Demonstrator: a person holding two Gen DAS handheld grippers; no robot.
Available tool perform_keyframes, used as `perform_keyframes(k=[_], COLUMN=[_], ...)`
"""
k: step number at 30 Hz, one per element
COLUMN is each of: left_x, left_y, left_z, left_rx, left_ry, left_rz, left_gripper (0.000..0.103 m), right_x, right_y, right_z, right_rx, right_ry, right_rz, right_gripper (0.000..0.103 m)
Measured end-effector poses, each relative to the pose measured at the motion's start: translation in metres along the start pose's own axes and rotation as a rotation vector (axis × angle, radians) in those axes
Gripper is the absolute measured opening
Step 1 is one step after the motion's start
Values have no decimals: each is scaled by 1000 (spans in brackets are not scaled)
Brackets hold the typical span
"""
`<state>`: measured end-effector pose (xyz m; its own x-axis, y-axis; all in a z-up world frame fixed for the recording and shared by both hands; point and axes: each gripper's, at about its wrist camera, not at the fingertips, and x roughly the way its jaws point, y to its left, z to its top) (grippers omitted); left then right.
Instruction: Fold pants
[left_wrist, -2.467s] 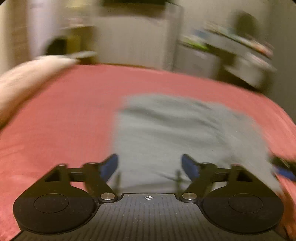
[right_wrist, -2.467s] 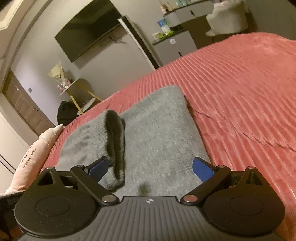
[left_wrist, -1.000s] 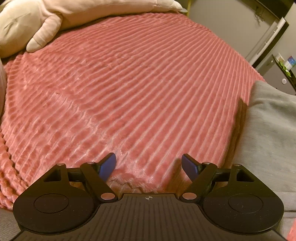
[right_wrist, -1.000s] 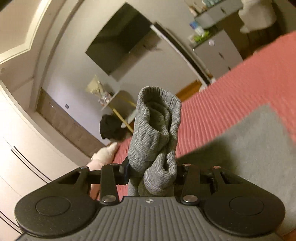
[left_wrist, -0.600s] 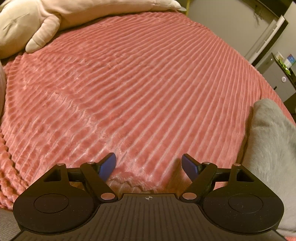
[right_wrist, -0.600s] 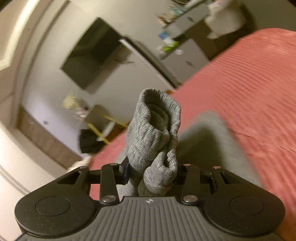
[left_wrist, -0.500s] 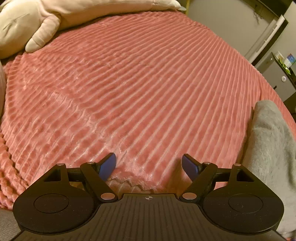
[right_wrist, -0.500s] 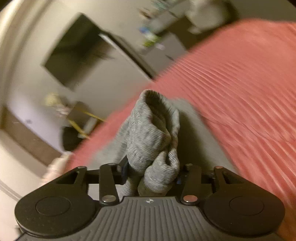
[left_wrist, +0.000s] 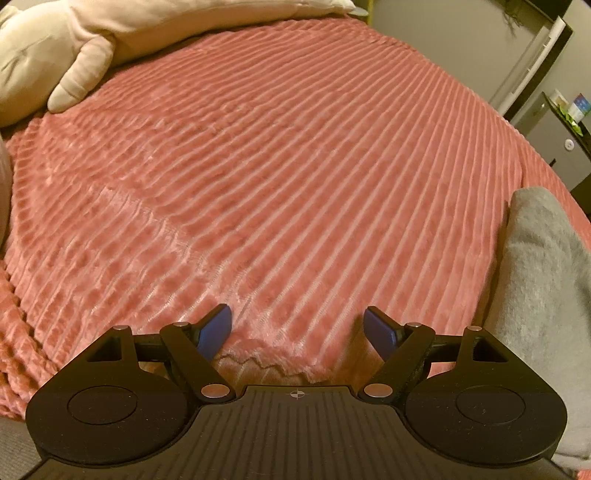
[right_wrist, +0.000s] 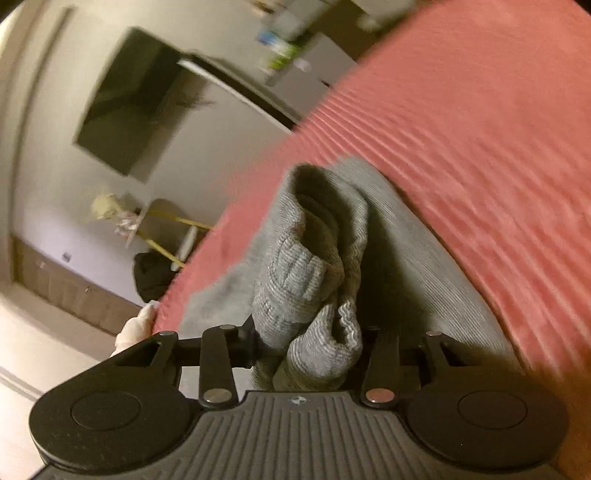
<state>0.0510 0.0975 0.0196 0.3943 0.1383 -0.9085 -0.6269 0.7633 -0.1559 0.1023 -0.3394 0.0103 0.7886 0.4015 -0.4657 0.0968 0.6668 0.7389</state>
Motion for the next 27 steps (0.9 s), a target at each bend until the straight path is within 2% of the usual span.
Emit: perform_keyframes(k=[3,5,7,10,11,13,15,17,18,20,22,25,27], left_x=[0,0,1,2,1,-5,-17,-31,-35,-36,-32,-20,-7], left_y=[-1,-1,-2,-6,-8,-16,-27,-39,-46,-65,-87,-109,-116], left_z=[0,0,0,0,0,0,-3,-8,-10,-14,-20,-30,-40], left_rx=[3,7,17,39,55,109,165,191,209,273,355,425,455], left_ry=[1,3,5,7,7,-5,-65,-136,-151,-143,-129,-139,-129], left_rz=[4,7,12,18,17,-15,-52,-130,-177,-245,-258,-237,-227], left_gripper=[84,84,84,83,83,82,82,84,86,86,86,86,86], right_x=[-11,-13,-6,19,28,27,24,23,18,9,-6,-16,-17], right_y=[6,1,-4,-20,-24,-16,-6,-4,-2,1,11,30,42], right_z=[11,14,11,-1,-3,-5,-6,-9,-12,-15,-16,-25,-30], right_rx=[-21,-40,-87,-140,-155,-184,-238,-267,-270,-282,-358,-510,-590], right_ry=[-73,-89,-79,23,54,42,25,15,13,-14,-103,-215,-229], right_rz=[114,126,41,-199,-253,-261,-272,-280,-285,-317,-370,-383,-369], right_gripper=[40,40,41,42,42,42,43,43,45,56,68,68,68])
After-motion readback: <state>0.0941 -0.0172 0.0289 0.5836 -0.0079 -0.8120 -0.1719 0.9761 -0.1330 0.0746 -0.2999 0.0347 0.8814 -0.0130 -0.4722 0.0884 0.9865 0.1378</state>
